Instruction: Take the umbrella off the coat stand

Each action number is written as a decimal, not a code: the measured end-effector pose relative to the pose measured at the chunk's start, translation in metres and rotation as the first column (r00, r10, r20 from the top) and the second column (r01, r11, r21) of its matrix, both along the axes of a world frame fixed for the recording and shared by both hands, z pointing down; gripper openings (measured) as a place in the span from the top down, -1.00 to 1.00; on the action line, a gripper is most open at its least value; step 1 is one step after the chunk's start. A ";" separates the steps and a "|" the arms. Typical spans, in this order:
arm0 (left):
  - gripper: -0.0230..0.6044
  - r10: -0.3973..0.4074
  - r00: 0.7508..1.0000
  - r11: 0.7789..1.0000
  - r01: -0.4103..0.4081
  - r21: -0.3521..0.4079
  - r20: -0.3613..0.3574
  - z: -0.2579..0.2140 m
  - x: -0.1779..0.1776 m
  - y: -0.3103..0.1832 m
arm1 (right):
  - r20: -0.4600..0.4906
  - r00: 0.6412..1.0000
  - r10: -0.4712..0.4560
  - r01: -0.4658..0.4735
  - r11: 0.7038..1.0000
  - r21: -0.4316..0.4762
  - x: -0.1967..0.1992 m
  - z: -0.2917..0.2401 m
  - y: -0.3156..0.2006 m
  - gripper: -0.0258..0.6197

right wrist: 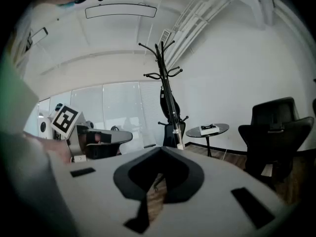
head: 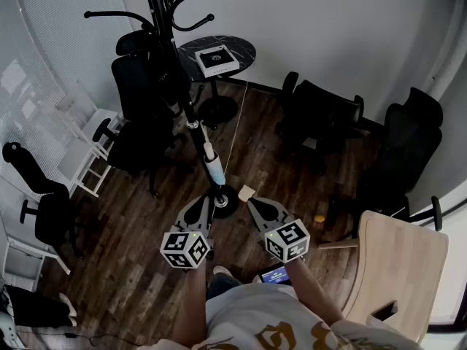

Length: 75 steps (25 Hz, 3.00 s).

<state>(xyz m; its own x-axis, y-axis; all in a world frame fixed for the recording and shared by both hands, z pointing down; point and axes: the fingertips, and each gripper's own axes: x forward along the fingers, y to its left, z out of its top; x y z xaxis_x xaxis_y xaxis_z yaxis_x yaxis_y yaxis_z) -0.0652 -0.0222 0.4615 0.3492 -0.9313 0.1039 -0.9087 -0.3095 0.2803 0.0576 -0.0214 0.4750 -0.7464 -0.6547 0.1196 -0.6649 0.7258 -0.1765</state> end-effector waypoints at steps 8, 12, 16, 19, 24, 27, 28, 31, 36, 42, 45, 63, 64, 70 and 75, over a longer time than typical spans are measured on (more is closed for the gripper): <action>0.86 -0.008 0.999 1.000 0.009 -0.017 0.031 0.001 0.002 -0.002 | -0.003 1.000 0.011 -0.011 1.000 0.014 0.003 -0.002 -0.003 0.89; 0.86 -0.013 1.000 1.000 0.014 -0.017 0.029 0.000 0.000 -0.003 | 0.009 1.000 0.005 -0.005 1.000 -0.002 0.003 -0.001 -0.004 0.88; 0.86 -0.022 0.999 0.999 0.023 -0.022 0.045 -0.002 0.000 -0.001 | 0.026 0.999 0.023 -0.022 0.999 -0.025 0.007 0.003 -0.007 0.88; 0.86 -0.018 0.997 0.999 0.020 -0.026 0.069 0.000 0.002 0.001 | 0.043 0.998 0.041 -0.040 0.998 -0.044 0.009 0.007 -0.009 0.88; 0.86 -0.023 0.997 0.999 0.026 -0.040 0.067 0.007 -0.001 -0.005 | 0.026 0.998 0.062 -0.060 0.996 -0.058 0.007 0.014 -0.019 0.88; 0.86 -0.023 0.998 0.999 0.025 -0.042 0.063 0.011 -0.003 -0.018 | 0.026 0.998 0.058 -0.056 0.996 -0.067 0.002 0.016 -0.030 0.88; 0.86 -0.025 0.998 0.999 0.027 -0.040 0.057 0.012 -0.006 -0.022 | 0.023 0.998 0.051 -0.049 0.996 -0.069 -0.001 0.016 -0.033 0.88; 0.86 -0.020 0.998 0.999 0.022 -0.025 0.051 0.012 -0.011 -0.037 | 0.017 0.999 0.030 -0.029 0.997 -0.072 -0.011 0.017 -0.045 0.88; 0.86 -0.005 0.999 1.000 0.005 -0.018 0.048 0.012 -0.021 -0.069 | 0.004 1.000 0.019 -0.019 0.997 -0.074 -0.028 0.017 -0.074 0.88; 0.86 0.009 0.999 1.000 -0.008 -0.005 0.045 0.007 -0.037 -0.112 | 0.007 1.000 0.015 -0.014 0.998 -0.064 -0.047 0.012 -0.115 0.88; 0.86 0.020 0.999 1.000 -0.020 -0.004 0.044 0.006 -0.043 -0.133 | 0.004 1.000 0.022 -0.022 0.998 -0.063 -0.055 0.011 -0.135 0.88; 0.86 0.112 0.992 0.992 -0.109 -0.057 0.065 0.029 -0.069 -0.225 | -0.022 0.999 0.033 -0.035 0.995 -0.096 -0.102 0.030 -0.222 0.88; 0.86 0.120 0.991 0.991 -0.116 -0.063 0.064 0.032 -0.069 -0.228 | -0.032 0.999 0.032 -0.034 0.995 -0.092 -0.104 0.031 -0.226 0.88; 0.86 0.166 0.986 0.983 -0.163 -0.089 0.027 0.040 -0.066 -0.241 | -0.080 0.996 0.031 -0.038 0.996 -0.078 -0.113 0.038 -0.243 0.88; 0.86 0.202 0.979 0.975 -0.198 -0.100 0.029 0.048 -0.065 -0.250 | -0.108 0.994 0.024 -0.032 0.997 -0.073 -0.122 0.043 -0.253 0.88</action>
